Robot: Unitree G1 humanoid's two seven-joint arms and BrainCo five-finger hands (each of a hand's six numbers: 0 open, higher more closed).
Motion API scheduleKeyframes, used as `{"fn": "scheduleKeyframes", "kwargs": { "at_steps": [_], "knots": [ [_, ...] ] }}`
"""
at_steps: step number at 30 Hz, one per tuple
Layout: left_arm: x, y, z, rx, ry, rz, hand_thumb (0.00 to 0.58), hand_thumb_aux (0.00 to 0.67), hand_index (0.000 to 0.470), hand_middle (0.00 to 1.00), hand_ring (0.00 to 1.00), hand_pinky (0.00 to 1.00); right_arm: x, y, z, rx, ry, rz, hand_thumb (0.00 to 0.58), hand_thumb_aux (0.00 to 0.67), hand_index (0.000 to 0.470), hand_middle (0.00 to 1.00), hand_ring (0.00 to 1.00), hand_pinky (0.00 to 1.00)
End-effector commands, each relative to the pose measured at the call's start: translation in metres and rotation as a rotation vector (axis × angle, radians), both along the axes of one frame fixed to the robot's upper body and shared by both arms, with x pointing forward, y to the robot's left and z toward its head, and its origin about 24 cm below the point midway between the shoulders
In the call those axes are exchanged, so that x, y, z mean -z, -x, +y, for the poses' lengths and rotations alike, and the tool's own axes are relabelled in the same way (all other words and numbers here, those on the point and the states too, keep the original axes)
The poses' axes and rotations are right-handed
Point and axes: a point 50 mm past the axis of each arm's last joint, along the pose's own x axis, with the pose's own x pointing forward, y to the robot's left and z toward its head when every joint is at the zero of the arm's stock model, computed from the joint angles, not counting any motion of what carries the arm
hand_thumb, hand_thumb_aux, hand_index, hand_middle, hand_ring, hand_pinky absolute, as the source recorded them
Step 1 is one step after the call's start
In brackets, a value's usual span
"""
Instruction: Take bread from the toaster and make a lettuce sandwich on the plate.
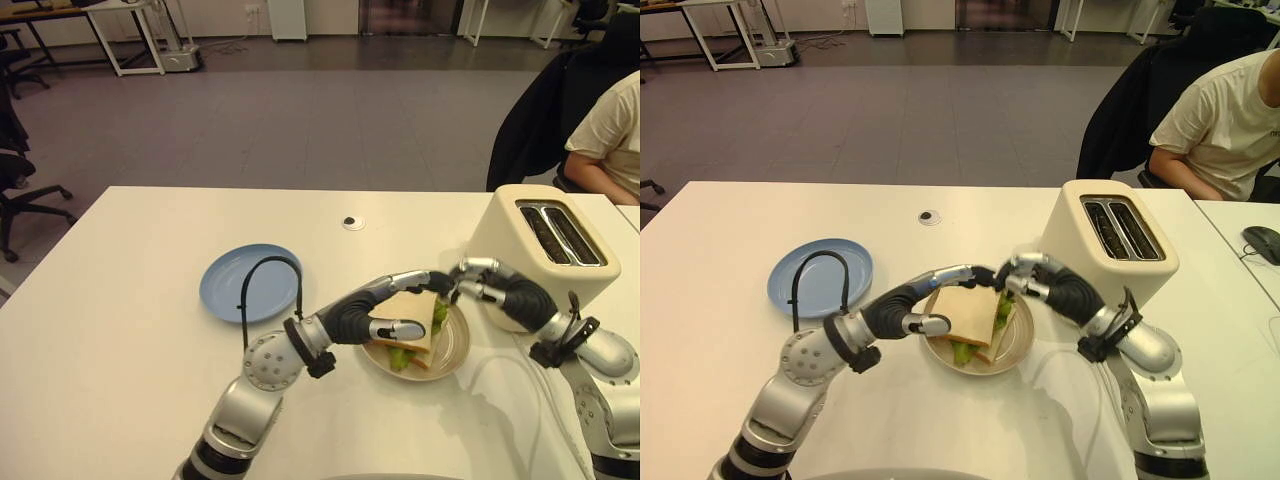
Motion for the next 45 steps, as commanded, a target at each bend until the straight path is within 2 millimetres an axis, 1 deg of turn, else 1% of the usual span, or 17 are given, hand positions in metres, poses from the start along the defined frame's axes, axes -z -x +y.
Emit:
{"fn": "scheduleKeyframes", "kwargs": {
  "at_steps": [1,3,6,11,13,15,20,25,32,35,36,37,38,39,40,41,45],
  "knots": [
    [0.034,0.010,0.010,0.129,-0.206,0.132,0.580,0.670,0.470,1.00,1.00,1.00,0.018,0.028,0.007,-0.239,0.104,0.135,0.580,0.670,0.470,1.00,1.00,1.00],
    [0.053,0.014,0.014,0.180,-0.356,0.154,0.580,0.670,0.470,1.00,1.00,1.00,0.031,0.042,0.012,-0.343,0.186,0.194,0.580,0.670,0.470,1.00,1.00,1.00],
    [0.078,0.012,0.022,0.176,-0.598,0.091,0.580,0.670,0.470,1.00,1.00,1.00,0.048,0.043,0.020,-0.358,0.314,0.184,0.580,0.670,0.470,1.00,1.00,1.00],
    [0.101,0.006,0.018,0.108,-0.742,0.005,0.580,0.670,0.470,1.00,1.00,1.00,0.076,0.039,0.036,-0.323,0.502,0.121,0.580,0.670,0.470,1.00,1.00,1.00],
    [0.108,0.000,0.010,0.052,-0.738,-0.012,0.580,0.670,0.470,1.00,1.00,1.00,0.085,0.027,0.039,-0.238,0.565,0.087,0.580,0.670,0.470,1.00,1.00,1.00],
    [0.115,-0.013,0.001,-0.032,-0.712,-0.022,0.580,0.670,0.470,1.00,1.00,1.00,0.086,0.005,0.042,-0.087,0.601,0.020,0.580,0.670,0.470,1.00,1.00,1.00],
    [0.120,-0.073,-0.016,-0.288,-0.696,-0.080,0.580,0.670,0.470,1.00,1.00,1.00,0.073,-0.046,0.040,0.209,0.690,-0.217,0.580,0.670,0.470,1.00,1.00,1.00],
    [0.115,-0.122,-0.029,-0.458,-0.697,-0.112,0.580,0.670,0.470,1.00,1.00,1.00,0.080,-0.081,0.059,0.321,0.689,-0.326,0.580,0.670,0.470,1.00,1.00,1.00],
    [0.115,-0.147,-0.025,-0.585,-0.687,-0.092,0.580,0.670,0.470,1.00,1.00,1.00,0.097,-0.116,0.071,0.492,0.608,-0.312,0.580,0.670,0.470,1.00,1.00,1.00],
    [0.112,-0.144,-0.029,-0.578,-0.537,-0.030,0.580,0.670,0.470,1.00,1.00,1.00,0.093,-0.118,0.069,0.548,0.513,-0.328,0.580,0.670,0.470,1.00,1.00,1.00],
    [0.110,-0.142,-0.028,-0.570,-0.458,0.000,0.580,0.670,0.470,1.00,1.00,1.00,0.091,-0.114,0.069,0.553,0.459,-0.333,0.371,0.268,0.188,1.00,1.00,1.00],
    [0.108,-0.137,-0.023,-0.553,-0.355,0.032,0.580,0.670,0.470,1.00,1.00,1.00,0.089,-0.106,0.068,0.551,0.355,-0.315,0.000,0.000,0.000,0.71,0.71,0.71],
    [0.104,-0.129,-0.016,-0.536,-0.236,0.055,0.580,0.670,0.470,1.00,1.00,1.00,0.084,-0.093,0.067,0.544,0.241,-0.309,0.000,0.000,0.000,0.00,0.00,0.00],
    [0.096,-0.116,-0.006,-0.511,-0.081,0.068,0.291,0.197,0.138,0.95,0.95,0.95,0.079,-0.076,0.062,0.555,0.127,-0.297,0.000,0.000,0.000,0.00,0.00,0.00],
    [0.087,-0.098,0.008,-0.504,0.062,0.072,0.000,0.000,0.000,0.27,0.27,0.27,0.076,-0.057,0.055,0.580,0.030,-0.280,0.000,0.000,0.000,0.00,0.00,0.00],
    [0.079,-0.081,0.020,-0.499,0.155,0.070,0.000,0.000,0.000,0.00,0.00,0.00,0.073,-0.040,0.050,0.599,-0.037,-0.265,0.000,0.000,0.000,0.00,0.00,0.00],
    [0.067,-0.029,0.053,-0.569,0.391,0.108,0.000,0.000,0.000,0.00,0.00,0.00,0.063,0.014,0.042,0.646,-0.288,-0.206,0.000,0.000,0.000,0.00,0.00,0.00]
  ]
}}
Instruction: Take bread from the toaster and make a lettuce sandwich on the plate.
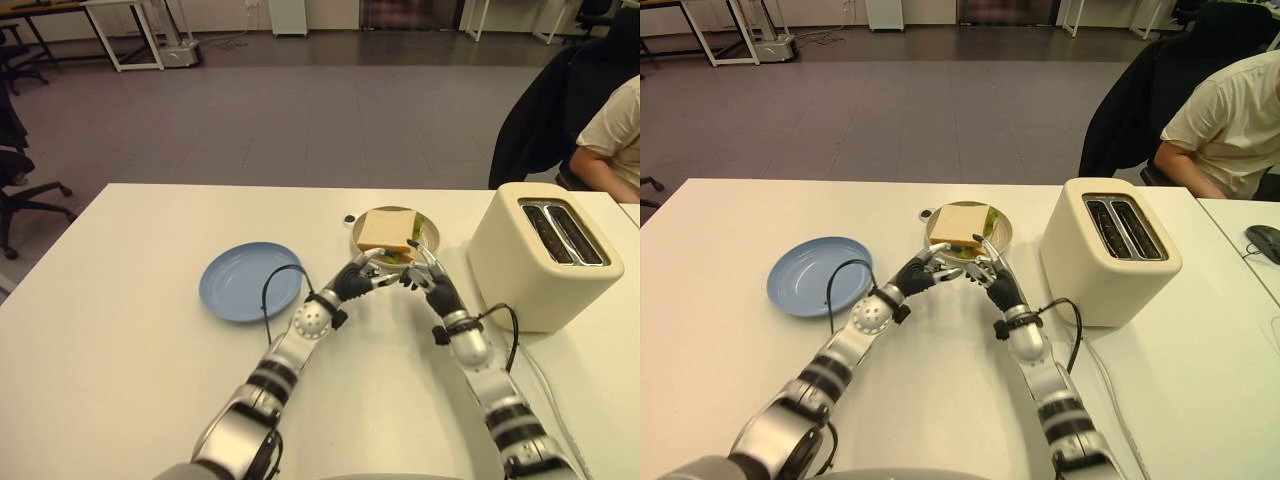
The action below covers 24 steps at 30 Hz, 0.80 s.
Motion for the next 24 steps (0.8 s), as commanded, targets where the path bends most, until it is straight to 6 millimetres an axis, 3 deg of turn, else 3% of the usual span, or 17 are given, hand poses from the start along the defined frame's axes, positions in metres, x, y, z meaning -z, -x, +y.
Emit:
{"fn": "scheduleKeyframes", "kwargs": {
  "at_steps": [1,4,6,12,19,24],
  "knots": [
    [-0.021,0.072,0.051,-0.106,0.338,-0.032,0.000,0.000,0.000,0.00,0.00,0.00,-0.017,0.072,-0.020,0.047,-0.352,-0.020,0.000,0.000,0.000,0.00,0.00,0.00],
    [-0.030,0.106,0.057,-0.154,0.419,-0.007,0.000,0.000,0.000,0.00,0.00,0.00,-0.017,0.095,-0.032,0.095,-0.332,0.044,0.000,0.000,0.000,0.00,0.00,0.00],
    [-0.041,0.127,0.062,-0.166,0.416,-0.013,0.000,0.000,0.000,0.00,0.00,0.00,-0.029,0.114,-0.041,0.125,-0.353,0.064,0.000,0.000,0.000,0.00,0.00,0.00],
    [-0.055,0.147,0.080,-0.206,0.365,0.029,0.000,0.000,0.000,0.00,0.00,0.00,-0.052,0.147,-0.050,0.149,-0.310,0.085,0.000,0.000,0.000,0.00,0.00,0.00],
    [-0.051,0.135,0.091,-0.249,0.327,0.018,0.000,0.000,0.000,0.00,0.00,0.00,-0.054,0.133,-0.056,0.092,-0.276,0.071,0.000,0.000,0.000,0.00,0.00,0.00],
    [-0.040,0.116,0.096,-0.275,0.311,-0.021,0.000,0.000,0.000,0.00,0.00,0.00,-0.036,0.112,-0.066,0.106,-0.278,0.064,0.000,0.000,0.000,0.00,0.00,0.00]
  ]
}}
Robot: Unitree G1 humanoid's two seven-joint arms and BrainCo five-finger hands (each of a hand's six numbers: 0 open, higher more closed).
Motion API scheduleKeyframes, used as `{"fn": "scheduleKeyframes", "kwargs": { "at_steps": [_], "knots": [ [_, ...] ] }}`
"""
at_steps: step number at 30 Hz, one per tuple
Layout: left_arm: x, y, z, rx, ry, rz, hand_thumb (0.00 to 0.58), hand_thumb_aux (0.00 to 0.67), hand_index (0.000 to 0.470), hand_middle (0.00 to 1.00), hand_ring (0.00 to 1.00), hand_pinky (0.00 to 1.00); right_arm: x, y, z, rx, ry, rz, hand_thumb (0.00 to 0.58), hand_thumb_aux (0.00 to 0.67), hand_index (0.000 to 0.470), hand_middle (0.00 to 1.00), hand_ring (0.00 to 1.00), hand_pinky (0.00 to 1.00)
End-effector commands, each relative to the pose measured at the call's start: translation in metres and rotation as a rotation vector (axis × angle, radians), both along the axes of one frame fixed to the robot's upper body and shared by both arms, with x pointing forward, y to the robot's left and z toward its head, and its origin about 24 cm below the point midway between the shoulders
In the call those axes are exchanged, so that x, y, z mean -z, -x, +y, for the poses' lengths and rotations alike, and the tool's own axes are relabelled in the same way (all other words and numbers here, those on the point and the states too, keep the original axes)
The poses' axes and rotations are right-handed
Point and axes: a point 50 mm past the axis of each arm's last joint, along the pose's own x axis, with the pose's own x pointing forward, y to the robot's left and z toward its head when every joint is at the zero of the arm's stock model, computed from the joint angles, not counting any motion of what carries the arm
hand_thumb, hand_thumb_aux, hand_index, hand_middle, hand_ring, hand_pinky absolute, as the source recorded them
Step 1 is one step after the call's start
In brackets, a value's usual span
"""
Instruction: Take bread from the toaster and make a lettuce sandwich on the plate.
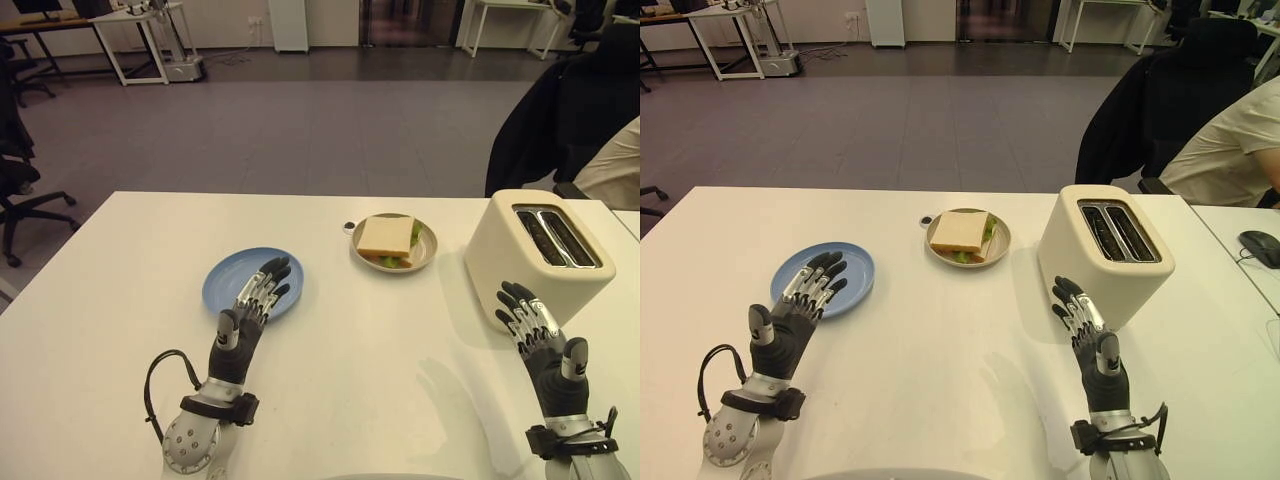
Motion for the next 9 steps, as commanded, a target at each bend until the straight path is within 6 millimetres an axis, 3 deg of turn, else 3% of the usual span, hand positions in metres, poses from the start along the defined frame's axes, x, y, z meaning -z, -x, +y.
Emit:
{"fn": "scheduleKeyframes", "kwargs": {
  "at_steps": [1,9],
  "knots": [
    [0.012,-0.017,0.008,-0.022,-0.032,-0.004,0.000,0.000,0.000,0.00,0.00,0.00,0.018,-0.012,-0.007,0.028,-0.021,0.021,0.000,0.000,0.000,0.00,0.00,0.00],
    [0.021,-0.045,0.023,-0.015,-0.042,-0.024,0.000,0.000,0.000,0.00,0.00,0.00,0.032,-0.025,0.001,0.060,-0.036,-0.021,0.000,0.000,0.000,0.00,0.00,0.00]
  ]
}}
